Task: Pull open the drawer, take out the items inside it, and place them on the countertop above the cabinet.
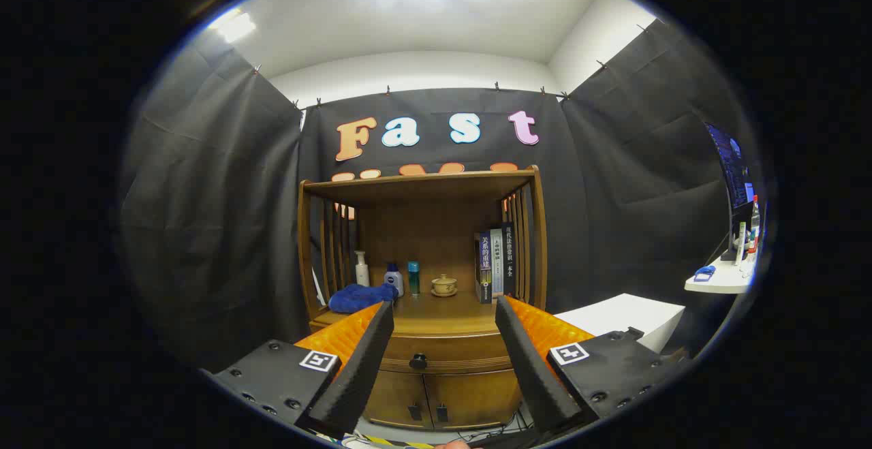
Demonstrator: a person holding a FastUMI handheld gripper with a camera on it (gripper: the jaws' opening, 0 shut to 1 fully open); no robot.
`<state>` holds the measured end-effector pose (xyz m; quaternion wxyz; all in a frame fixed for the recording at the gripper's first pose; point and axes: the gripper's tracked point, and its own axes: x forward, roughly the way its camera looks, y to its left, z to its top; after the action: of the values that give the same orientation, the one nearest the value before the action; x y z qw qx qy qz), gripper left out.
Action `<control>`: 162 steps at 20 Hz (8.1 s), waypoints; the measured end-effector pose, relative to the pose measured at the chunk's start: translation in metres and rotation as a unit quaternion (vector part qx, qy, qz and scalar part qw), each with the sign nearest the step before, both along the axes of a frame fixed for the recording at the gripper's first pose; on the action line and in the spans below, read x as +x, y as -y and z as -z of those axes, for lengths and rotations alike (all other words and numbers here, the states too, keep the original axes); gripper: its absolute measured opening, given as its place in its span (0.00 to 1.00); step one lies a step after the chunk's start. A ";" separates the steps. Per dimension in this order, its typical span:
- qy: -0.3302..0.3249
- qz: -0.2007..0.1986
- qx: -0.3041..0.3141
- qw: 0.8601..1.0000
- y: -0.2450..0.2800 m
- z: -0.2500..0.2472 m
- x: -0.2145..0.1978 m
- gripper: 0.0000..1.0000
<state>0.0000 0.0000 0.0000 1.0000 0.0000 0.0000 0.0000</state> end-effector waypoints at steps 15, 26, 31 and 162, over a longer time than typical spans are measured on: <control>0.008 -0.002 -0.005 1.000 0.000 -0.004 -0.004 0.97; 0.020 -0.008 -0.003 1.000 -0.004 -0.004 -0.004 0.97; 0.013 -0.006 0.003 1.000 -0.006 -0.002 -0.002 0.97; -0.229 -0.071 -0.029 0.970 -0.061 0.147 0.236 0.99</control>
<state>0.2364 0.0605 -0.1467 0.9704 -0.0294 0.2289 0.0709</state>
